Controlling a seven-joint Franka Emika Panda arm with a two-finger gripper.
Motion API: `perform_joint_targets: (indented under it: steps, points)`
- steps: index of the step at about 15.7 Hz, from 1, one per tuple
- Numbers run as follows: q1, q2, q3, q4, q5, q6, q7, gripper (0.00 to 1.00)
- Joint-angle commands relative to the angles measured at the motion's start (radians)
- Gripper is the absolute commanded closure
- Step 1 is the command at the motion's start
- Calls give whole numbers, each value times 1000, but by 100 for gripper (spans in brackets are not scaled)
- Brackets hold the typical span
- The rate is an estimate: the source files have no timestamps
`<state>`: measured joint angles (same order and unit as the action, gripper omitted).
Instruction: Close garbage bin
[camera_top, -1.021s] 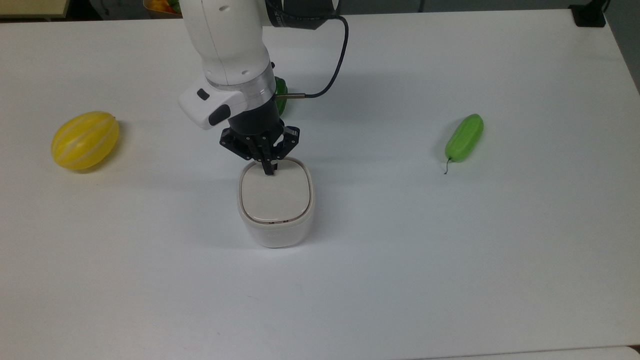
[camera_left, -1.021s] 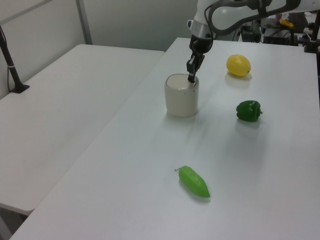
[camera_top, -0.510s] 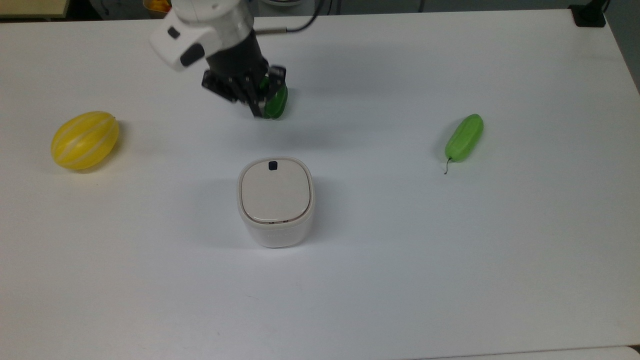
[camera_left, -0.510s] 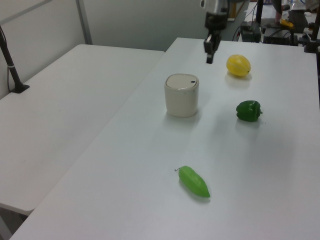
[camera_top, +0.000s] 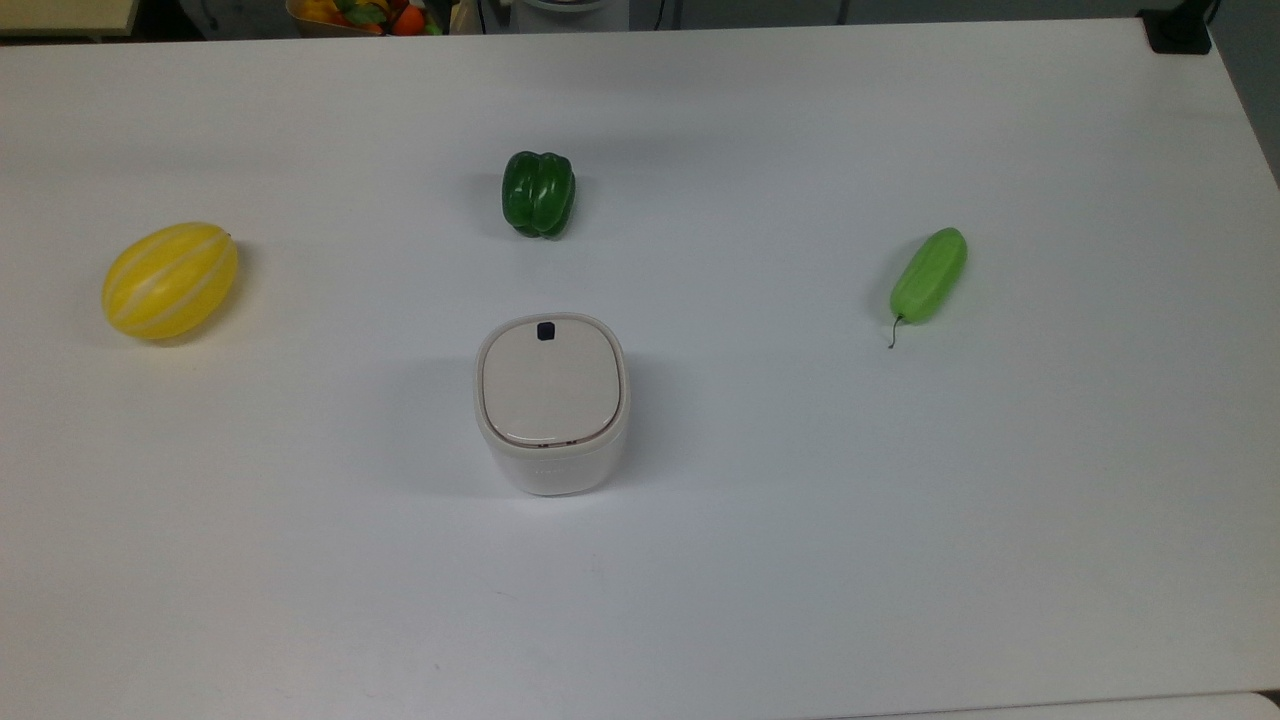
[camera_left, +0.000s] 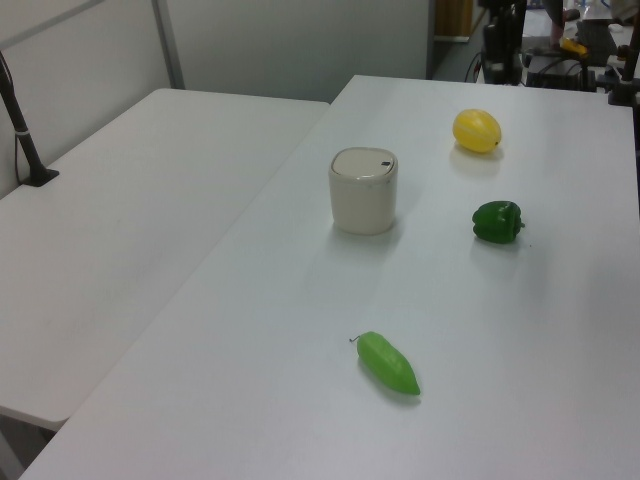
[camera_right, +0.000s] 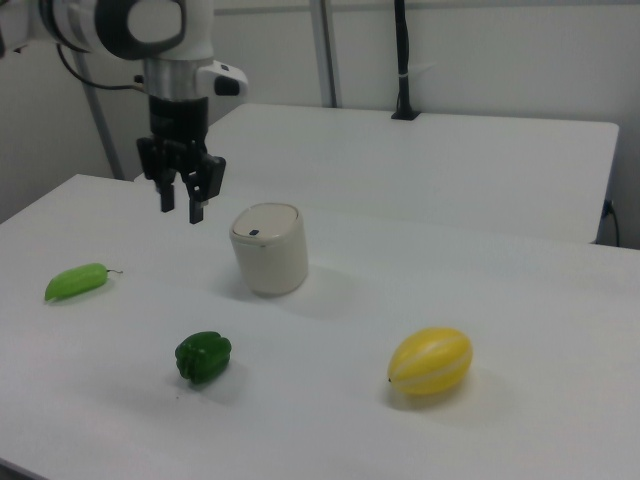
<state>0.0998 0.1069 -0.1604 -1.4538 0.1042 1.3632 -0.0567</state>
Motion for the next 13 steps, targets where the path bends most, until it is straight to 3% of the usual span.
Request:
perform_joint_targets:
  steps: [1,6,13]
  points:
    - [43,-117,5,-130,-63,-27,69,0]
    - [31,-341,5,-365,-69,131,69,0]
    - [31,-316,-2,-362,-69,194,71,0]
